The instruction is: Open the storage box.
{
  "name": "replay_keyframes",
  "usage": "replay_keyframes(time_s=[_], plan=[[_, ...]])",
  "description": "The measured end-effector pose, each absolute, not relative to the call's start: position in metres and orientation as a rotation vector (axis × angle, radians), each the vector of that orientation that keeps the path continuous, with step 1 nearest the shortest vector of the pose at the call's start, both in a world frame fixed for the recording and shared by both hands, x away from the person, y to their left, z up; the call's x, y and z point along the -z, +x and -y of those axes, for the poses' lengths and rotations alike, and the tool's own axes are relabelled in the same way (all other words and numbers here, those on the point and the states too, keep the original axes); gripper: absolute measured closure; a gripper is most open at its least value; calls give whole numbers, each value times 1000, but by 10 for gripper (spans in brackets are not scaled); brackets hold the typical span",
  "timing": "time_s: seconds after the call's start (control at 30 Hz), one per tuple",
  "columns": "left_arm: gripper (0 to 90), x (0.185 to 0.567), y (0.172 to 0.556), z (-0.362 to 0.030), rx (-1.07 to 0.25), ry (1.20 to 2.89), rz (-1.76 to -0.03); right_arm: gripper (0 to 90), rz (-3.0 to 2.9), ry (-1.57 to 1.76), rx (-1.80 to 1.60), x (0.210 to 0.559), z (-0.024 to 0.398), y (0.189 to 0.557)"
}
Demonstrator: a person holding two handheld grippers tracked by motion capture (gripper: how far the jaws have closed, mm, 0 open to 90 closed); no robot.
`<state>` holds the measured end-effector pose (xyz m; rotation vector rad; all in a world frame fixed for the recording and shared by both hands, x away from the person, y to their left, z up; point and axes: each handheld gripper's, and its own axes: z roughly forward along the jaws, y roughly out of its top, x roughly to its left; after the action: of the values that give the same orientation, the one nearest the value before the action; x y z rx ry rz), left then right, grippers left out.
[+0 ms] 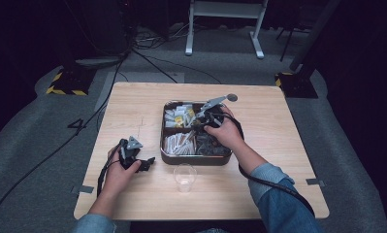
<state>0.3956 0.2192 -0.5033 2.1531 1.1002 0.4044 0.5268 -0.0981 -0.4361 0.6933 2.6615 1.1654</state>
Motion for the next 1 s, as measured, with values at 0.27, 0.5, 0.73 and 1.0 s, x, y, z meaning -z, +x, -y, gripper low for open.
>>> replay_keyframes(time_s=[0.27,0.5,0.73,1.0], plan=[[166,503,396,-219,-406,2157,-1092,587,-2647,716,-1179,437,98,526],[165,503,396,-219,-406,2157,-1091,587,-2652,717,-1172,435,98,525],[164,503,397,-220,-407,2161,-1085,588,-2619,693,-1189,423,97,523],[164,504,397,-219,-408,2157,-1086,588,-2578,646,-1225,394,103,519]])
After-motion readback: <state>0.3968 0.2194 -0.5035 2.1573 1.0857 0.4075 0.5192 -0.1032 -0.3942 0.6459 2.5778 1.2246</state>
